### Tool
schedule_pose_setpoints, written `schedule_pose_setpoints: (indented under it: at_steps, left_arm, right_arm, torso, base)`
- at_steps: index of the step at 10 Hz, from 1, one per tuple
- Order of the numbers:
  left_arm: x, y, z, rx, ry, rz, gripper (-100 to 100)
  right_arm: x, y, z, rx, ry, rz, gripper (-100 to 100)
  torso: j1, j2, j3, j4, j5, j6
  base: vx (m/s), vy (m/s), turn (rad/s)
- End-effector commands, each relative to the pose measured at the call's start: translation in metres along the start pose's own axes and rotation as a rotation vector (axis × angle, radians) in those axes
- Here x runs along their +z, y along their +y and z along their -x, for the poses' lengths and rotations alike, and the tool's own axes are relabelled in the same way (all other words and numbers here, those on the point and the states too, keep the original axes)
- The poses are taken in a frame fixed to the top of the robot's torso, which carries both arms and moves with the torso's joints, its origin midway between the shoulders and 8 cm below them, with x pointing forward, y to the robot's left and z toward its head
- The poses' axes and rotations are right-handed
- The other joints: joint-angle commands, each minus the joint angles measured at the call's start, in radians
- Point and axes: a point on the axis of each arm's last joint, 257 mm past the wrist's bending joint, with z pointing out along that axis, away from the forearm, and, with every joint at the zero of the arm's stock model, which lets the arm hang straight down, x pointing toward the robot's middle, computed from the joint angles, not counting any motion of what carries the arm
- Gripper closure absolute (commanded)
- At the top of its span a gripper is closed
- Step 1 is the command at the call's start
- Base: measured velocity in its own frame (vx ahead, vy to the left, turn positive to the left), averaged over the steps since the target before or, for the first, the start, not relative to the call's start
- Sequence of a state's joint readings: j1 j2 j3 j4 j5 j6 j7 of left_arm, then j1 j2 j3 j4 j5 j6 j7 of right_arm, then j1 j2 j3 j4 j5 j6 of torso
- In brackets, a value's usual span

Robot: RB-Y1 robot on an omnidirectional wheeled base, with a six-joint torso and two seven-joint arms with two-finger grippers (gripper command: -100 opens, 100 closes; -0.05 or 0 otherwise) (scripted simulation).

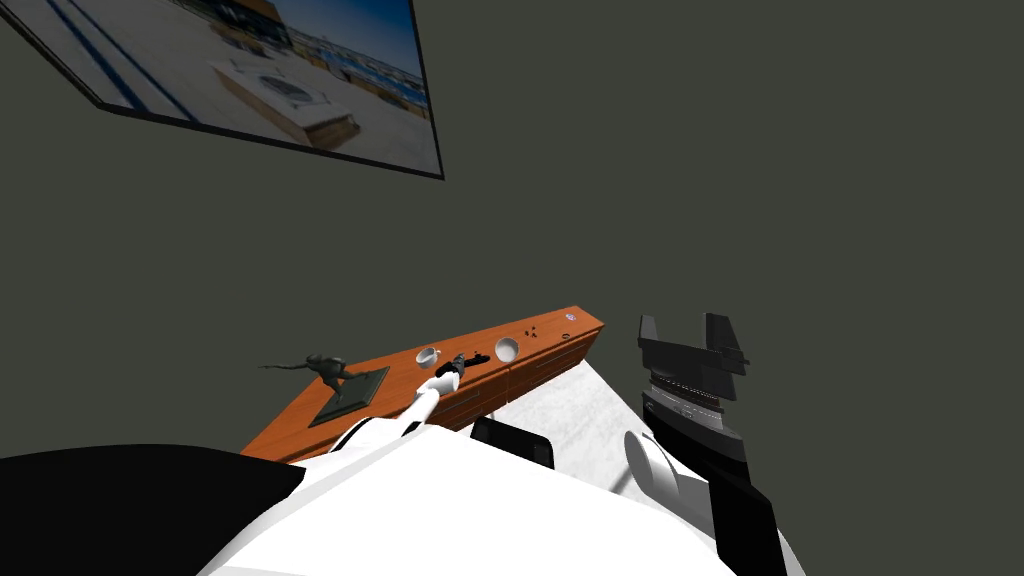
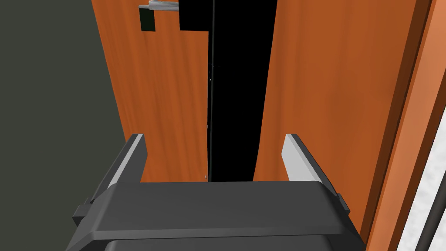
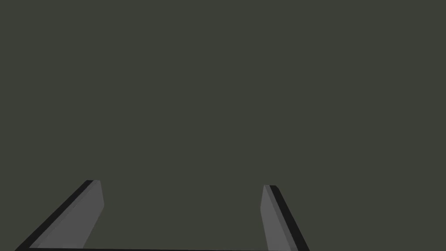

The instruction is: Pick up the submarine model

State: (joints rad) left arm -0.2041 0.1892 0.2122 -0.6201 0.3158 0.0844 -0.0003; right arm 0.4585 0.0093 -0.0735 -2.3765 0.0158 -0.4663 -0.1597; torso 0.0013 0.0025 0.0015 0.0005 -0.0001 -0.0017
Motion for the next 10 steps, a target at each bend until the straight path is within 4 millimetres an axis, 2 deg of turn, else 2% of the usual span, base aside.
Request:
schedule_pose_setpoints:
  at_steps: [1, 2, 4, 5, 7, 8, 10]
  left_arm:
    - [0.000, -0.001, 0.003, 0.020, -0.005, -0.001, -100]
    - [0.000, 0.000, 0.015, -0.035, -0.027, -0.005, -100]
    - [0.000, 0.000, 0.018, -0.008, -0.030, -0.007, -100]
    - [-0.001, 0.001, 0.029, -0.064, -0.052, -0.010, -100]
    - [-0.001, 0.001, 0.032, -0.036, -0.057, -0.011, -100]
    - [-0.002, 0.003, 0.044, -0.090, -0.079, -0.014, -100]
    - [-0.003, 0.002, 0.047, -0.064, -0.085, -0.015, -100]
  right_arm:
    - [0.000, 0.000, 0.000, 0.000, 0.000, 0.000, 0]
    - [0.000, 0.000, 0.000, 0.000, 0.000, 0.000, 0]
    - [0.000, 0.000, 0.000, 0.000, 0.000, 0.000, 0]
    - [0.000, 0.000, 0.000, 0.000, 0.000, 0.000, 0]
    - [0.000, 0.000, 0.000, 0.000, 0.000, 0.000, 0]
    - [0.000, 0.000, 0.000, 0.000, 0.000, 0.000, 0]
    - [0.000, 0.000, 0.000, 0.000, 0.000, 0.000, 0]
  torso:
    - [0.000, 0.000, 0.000, 0.000, 0.000, 0.000]
    - [0.000, -0.001, 0.000, 0.000, 0.000, 0.000]
    - [0.000, 0.000, 0.000, 0.000, 0.000, 0.000]
    - [0.000, -0.001, 0.000, 0.000, 0.000, 0.000]
    - [0.000, 0.000, 0.000, 0.000, 0.000, 0.000]
    - [0.000, -0.001, 0.000, 0.000, 0.000, 0.000]
    - [0.000, 0.000, 0.000, 0.000, 0.000, 0.000]
  base:
    - [-0.010, 0.012, 0.027]
    - [-0.027, 0.014, -0.275]
    - [-0.020, 0.015, -0.062]
    - [-0.022, 0.012, -0.260]
    - [-0.021, 0.013, -0.063]
    - [-0.029, 0.009, -0.255]
    - [-0.022, 0.017, -0.072]
